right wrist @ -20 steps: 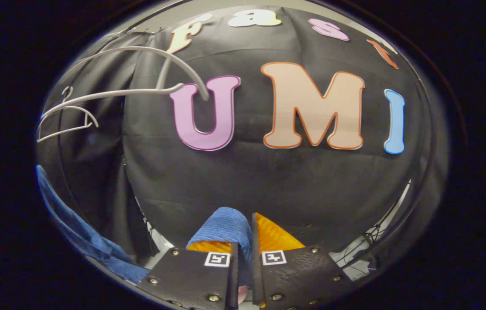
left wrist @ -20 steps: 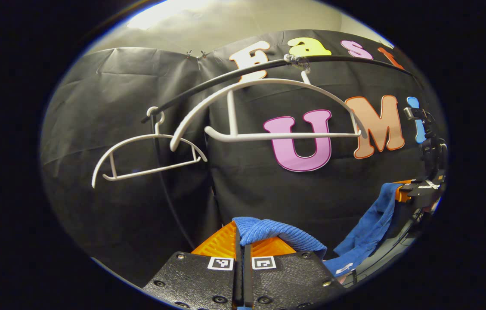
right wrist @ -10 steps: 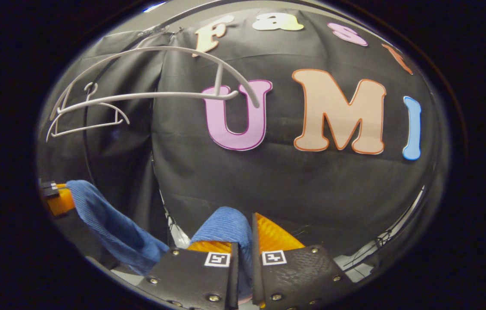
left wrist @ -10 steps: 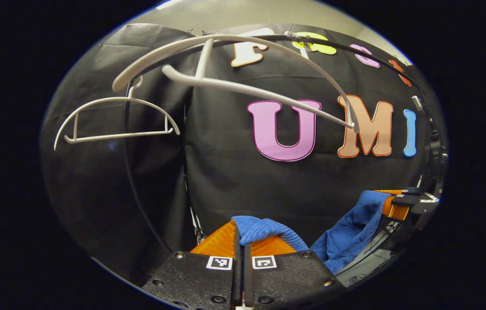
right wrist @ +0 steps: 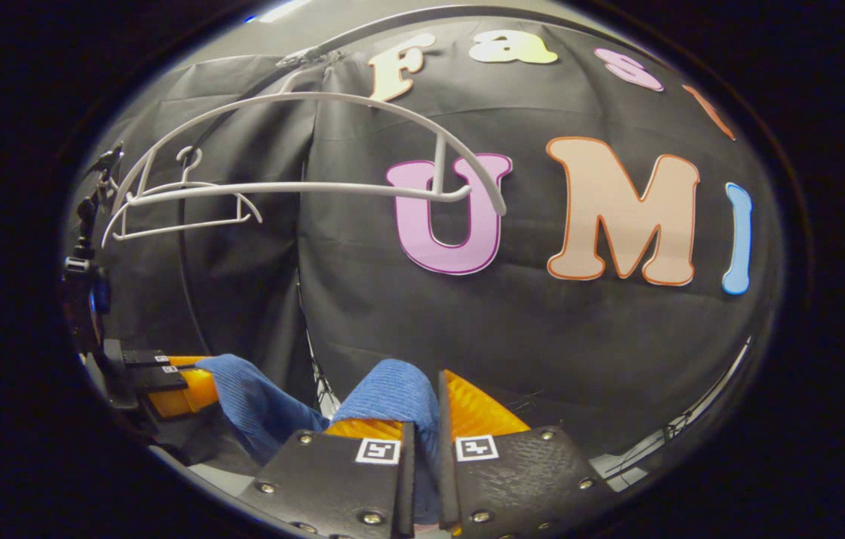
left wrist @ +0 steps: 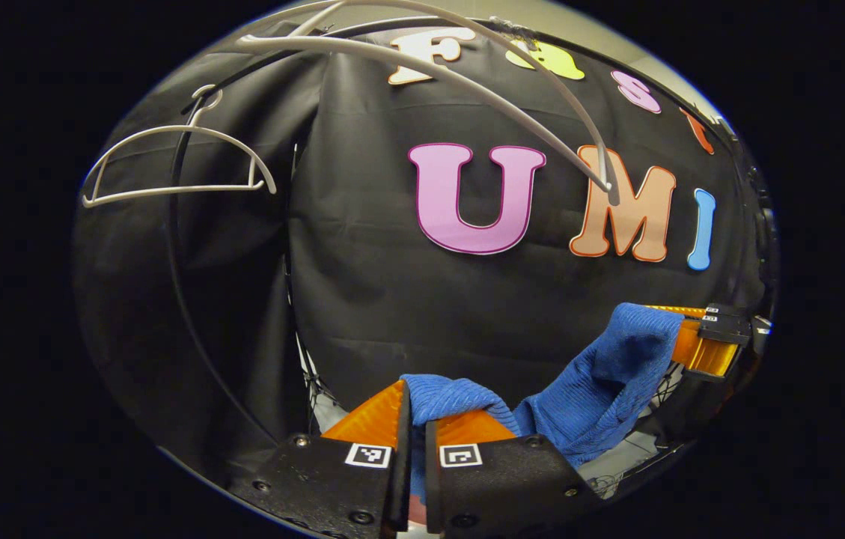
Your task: Grasp the clothes on the hanger with both hands and then place them into the laundry hamper below.
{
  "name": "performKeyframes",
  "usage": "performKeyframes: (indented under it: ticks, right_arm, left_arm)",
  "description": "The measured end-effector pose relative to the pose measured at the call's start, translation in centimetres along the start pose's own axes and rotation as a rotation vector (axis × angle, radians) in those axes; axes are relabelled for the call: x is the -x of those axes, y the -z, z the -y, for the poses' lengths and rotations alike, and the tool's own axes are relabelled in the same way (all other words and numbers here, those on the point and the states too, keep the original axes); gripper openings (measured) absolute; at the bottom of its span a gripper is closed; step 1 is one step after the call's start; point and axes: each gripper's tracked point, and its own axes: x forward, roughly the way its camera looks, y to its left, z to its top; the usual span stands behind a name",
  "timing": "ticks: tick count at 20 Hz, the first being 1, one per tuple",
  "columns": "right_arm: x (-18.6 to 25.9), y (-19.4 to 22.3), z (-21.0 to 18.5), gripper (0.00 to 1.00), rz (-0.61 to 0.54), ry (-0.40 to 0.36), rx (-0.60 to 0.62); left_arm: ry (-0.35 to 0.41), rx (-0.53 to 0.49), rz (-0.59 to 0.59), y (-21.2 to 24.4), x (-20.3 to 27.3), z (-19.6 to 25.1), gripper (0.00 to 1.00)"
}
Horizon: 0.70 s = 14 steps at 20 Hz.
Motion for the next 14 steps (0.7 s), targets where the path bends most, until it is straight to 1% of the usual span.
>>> performKeyframes:
  ticks: [1,2,3,4,5,7,8,9,12,14]
  right_arm:
    - [0.0,0.0,-0.3,0.13,-0.001,-0.007,0.0]
    - [-0.1,0.0,-0.5,0.13,0.0,-0.012,0.0]
    - [-0.2,-0.1,-0.7,0.13,-0.001,-0.017,0.002]
    - [-0.3,-0.2,-0.9,0.13,-0.001,-0.022,0.006]
    - [-0.3,-0.1,-1.1,0.13,0.0,-0.027,0.008]
    - [-0.5,-0.2,-1.3,0.13,0.0,-0.035,0.01]
    - [-0.6,-0.4,-1.4,0.13,0.001,-0.037,0.011]
    - [-0.7,-0.4,-1.5,0.13,0.001,-0.038,0.012]
    - [-0.9,-0.3,-1.6,0.13,-0.002,-0.049,0.013]
    - [-1.1,0.6,-1.8,0.13,-0.022,-0.052,0.025]
  left_arm:
    - [0.0,0.005,-0.005,0.2,0.0,0.0,0.16]
    - [0.001,0.006,-0.011,0.4,0.0,0.0,0.13]
    - [-0.003,0.004,-0.015,0.5,0.0,0.0,0.27]
    - [-0.003,0.003,-0.02,0.9,-0.1,0.0,0.36]
    - [-0.002,0.003,-0.024,1.2,0.0,0.0,0.34]
    - [0.007,0.004,-0.034,1.6,0.0,0.1,0.39]
    - [0.019,0.008,-0.036,1.8,0.2,0.4,0.4]
    - [0.032,0.012,-0.045,2.0,0.1,0.6,0.48]
    - [0.044,0.006,-0.057,2.5,0.2,0.9,0.49]
    - [0.035,-0.009,-0.089,3.5,-0.2,0.6,0.49]
